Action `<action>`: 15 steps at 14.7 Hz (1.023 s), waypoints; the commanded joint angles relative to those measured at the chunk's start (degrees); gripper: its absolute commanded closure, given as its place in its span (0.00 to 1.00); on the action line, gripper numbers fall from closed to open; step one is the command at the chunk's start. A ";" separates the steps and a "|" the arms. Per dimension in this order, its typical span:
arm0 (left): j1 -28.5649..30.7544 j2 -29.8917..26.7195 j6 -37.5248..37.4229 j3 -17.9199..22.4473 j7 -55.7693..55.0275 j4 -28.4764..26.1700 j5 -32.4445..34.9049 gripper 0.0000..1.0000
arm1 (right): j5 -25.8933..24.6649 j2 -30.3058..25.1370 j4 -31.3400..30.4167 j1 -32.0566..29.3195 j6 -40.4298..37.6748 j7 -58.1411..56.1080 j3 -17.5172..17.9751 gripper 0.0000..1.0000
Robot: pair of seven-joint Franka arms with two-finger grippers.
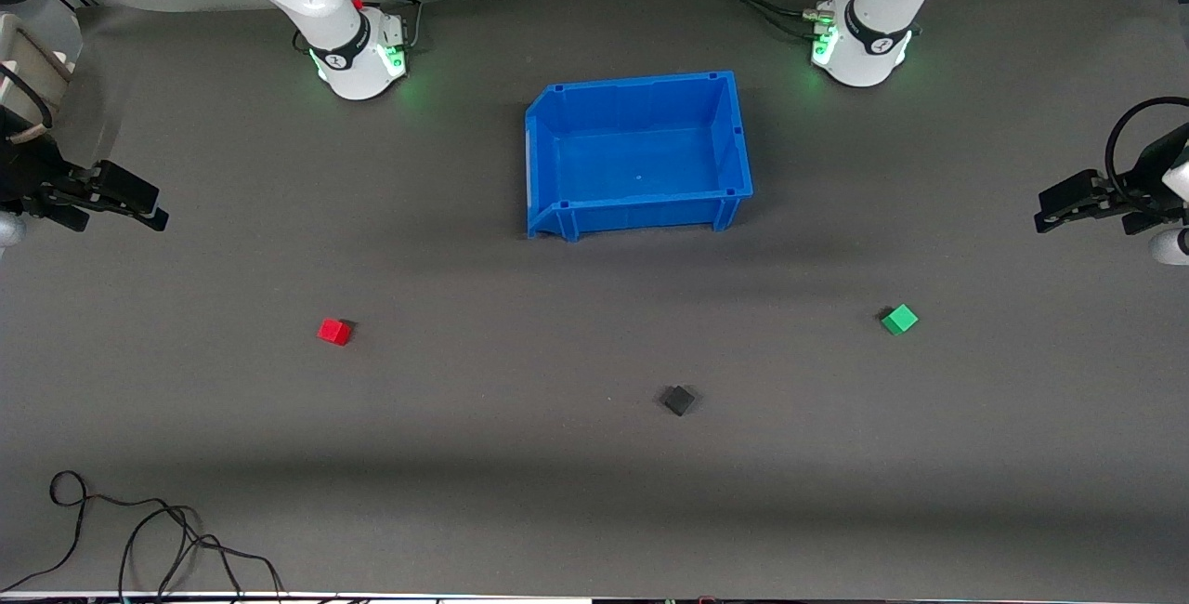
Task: Attach green and red cubes to black cube
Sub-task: 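Reach the right gripper to the red cube while the left gripper reaches the green cube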
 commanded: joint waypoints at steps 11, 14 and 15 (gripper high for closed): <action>1.64 5.38 0.98 0.87 -11.72 -0.25 0.69 0.00 | -0.46 3.27 2.34 0.57 -0.86 -1.19 -0.15 0.00; 4.27 6.01 4.14 0.96 -13.04 -3.49 0.52 0.00 | -0.55 5.20 2.16 0.57 -0.86 -1.19 -0.15 0.00; 4.45 6.44 4.32 0.96 -15.39 -4.38 -0.18 0.00 | -0.55 6.51 2.07 0.57 -0.86 -1.19 -0.15 0.00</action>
